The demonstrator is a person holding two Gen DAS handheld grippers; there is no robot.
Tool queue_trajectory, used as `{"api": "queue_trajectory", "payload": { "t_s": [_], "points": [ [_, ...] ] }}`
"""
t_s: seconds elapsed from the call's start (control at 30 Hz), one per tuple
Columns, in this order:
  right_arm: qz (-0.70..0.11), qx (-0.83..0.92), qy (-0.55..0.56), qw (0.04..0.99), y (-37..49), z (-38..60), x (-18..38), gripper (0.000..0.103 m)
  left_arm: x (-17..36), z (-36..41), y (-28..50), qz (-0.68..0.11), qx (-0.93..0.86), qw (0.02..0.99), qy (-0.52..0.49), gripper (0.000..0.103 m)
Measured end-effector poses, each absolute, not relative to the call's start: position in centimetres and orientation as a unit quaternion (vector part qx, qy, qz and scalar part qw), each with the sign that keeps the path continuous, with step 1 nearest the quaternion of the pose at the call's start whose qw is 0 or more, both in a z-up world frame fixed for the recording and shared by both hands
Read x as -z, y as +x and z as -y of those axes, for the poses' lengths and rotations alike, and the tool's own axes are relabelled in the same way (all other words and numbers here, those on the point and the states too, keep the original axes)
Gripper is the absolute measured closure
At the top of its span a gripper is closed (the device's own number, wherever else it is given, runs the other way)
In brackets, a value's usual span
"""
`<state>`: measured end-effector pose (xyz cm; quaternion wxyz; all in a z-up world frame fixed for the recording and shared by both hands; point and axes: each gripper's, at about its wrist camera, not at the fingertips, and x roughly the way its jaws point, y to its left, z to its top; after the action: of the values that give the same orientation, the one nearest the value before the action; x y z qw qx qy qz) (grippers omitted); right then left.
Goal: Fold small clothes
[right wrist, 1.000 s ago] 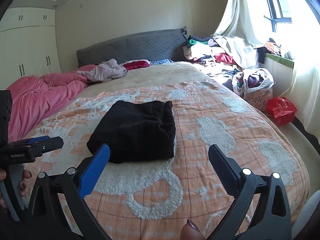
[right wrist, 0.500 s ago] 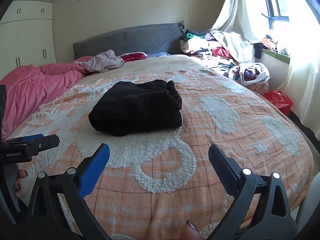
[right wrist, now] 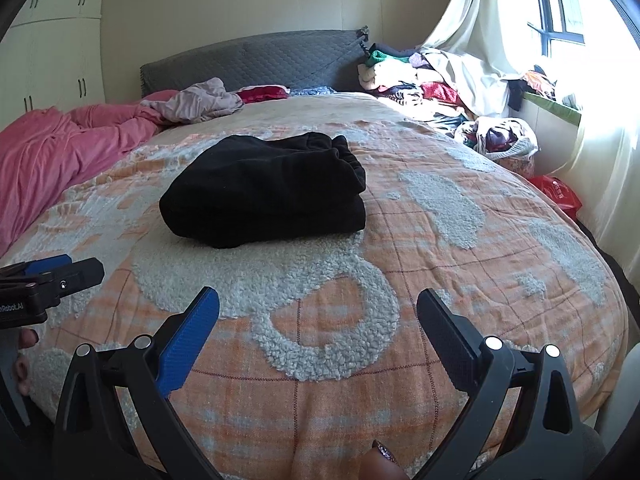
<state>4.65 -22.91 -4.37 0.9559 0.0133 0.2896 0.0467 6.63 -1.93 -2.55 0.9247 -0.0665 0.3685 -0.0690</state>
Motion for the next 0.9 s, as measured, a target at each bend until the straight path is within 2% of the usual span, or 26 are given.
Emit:
{"api": "queue_trajectory", "payload": {
  "t_s": [0.9],
  "points": [
    [-0.298, -0.033, 0.027, 0.954, 5.0, 24.0, 4.6, 0.005, 2.4, 2.0, 6.3, -0.377, 0.046, 0.924, -0.055, 0.009]
  ]
}}
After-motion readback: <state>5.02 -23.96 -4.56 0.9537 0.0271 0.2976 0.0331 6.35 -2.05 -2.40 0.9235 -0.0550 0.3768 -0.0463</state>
